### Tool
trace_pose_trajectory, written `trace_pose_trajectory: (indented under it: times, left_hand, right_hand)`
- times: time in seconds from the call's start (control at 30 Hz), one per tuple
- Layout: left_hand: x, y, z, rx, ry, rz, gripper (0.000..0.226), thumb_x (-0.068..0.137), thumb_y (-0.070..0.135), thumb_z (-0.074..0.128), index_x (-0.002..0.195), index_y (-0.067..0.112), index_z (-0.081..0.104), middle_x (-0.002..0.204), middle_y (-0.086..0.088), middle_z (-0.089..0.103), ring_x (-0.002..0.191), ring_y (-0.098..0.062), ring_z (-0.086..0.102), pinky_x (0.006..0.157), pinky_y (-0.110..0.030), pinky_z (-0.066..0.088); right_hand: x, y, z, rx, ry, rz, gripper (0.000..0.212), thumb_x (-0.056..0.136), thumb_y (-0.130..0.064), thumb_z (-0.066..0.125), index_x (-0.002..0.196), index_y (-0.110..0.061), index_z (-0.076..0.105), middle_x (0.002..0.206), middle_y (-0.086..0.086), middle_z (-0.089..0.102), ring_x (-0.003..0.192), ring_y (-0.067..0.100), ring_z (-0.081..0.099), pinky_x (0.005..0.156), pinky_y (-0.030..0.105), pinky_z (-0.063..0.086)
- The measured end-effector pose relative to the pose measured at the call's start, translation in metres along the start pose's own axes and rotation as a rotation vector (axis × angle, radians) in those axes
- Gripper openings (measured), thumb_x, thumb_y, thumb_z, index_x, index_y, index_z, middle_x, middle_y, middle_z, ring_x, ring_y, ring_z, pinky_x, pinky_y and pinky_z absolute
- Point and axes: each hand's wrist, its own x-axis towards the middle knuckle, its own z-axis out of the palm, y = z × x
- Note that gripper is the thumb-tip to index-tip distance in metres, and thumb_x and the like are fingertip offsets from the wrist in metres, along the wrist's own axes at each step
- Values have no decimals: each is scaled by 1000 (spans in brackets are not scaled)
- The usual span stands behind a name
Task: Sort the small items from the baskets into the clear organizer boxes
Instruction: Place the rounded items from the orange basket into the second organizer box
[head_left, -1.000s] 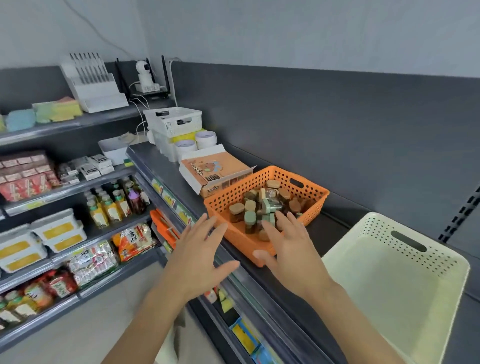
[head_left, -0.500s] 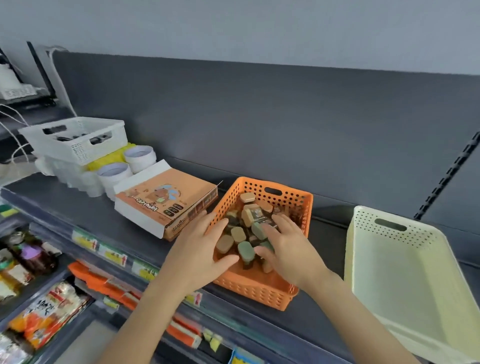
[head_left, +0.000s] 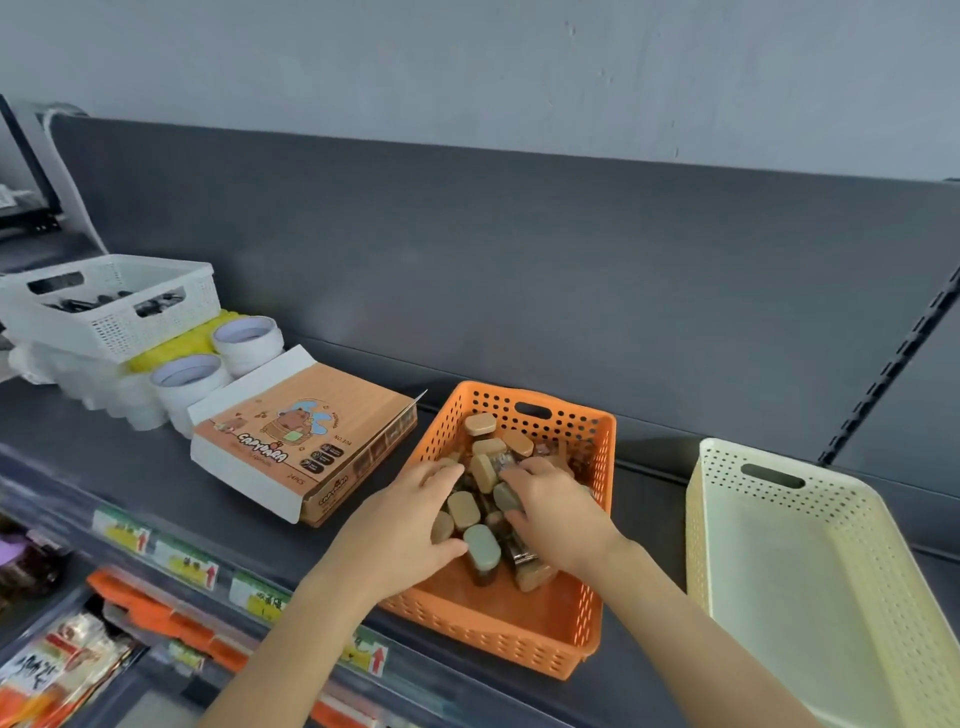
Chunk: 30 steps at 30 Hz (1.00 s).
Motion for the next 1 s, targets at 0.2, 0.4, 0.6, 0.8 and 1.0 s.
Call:
trace_pose_trajectory:
  times: [0.2, 0.4, 0.6, 0.8, 1.0]
  left_hand:
    - [7, 3, 11, 72, -127, -88, 83, 85, 34, 65, 149, 28, 13, 147, 2, 35, 129, -16, 43, 100, -33, 44]
    - [17, 2, 19, 178, -200, -123, 72, 84, 16, 64, 143, 20, 23, 123, -4, 55, 109, -21, 57, 86, -37, 52]
    - [17, 1, 20, 165, -131, -91, 36, 88, 10, 55, 121, 19, 44, 113, -1, 56, 99, -20, 58, 77, -34, 52]
    - [15, 2, 5, 103, -41, -69, 38, 87, 16, 58, 123, 23, 48, 121, 4, 52, 105, -17, 56, 83, -31, 52]
    - [8, 5, -12, -16, 40, -12, 51, 88, 36, 62, 134, 30, 41, 134, 12, 44, 115, -8, 49, 88, -21, 46]
  right_hand:
    - [-2, 5, -9, 79, 152, -117, 41, 95, -9, 44, 135, -19, 47, 138, 5, 45, 109, 30, 55, 93, 37, 48]
    - [-8, 4, -20, 365, 161, -113, 42, 96, -7, 42, 134, -24, 50, 134, -3, 49, 122, 12, 46, 94, 7, 34]
    - [-12, 7, -29, 547, 159, -68, 41, 87, -17, 64, 125, -32, 55, 116, -29, 48, 112, -7, 42, 81, -2, 31]
    - [-12, 10, -27, 535, 190, -27, 50, 82, -15, 70, 125, -34, 52, 118, -23, 52, 106, -4, 49, 76, 0, 37]
    - [-19, 4, -26, 586, 286, 63, 54, 83, -21, 70, 132, -30, 49, 116, -23, 50, 108, 0, 52, 79, 5, 41]
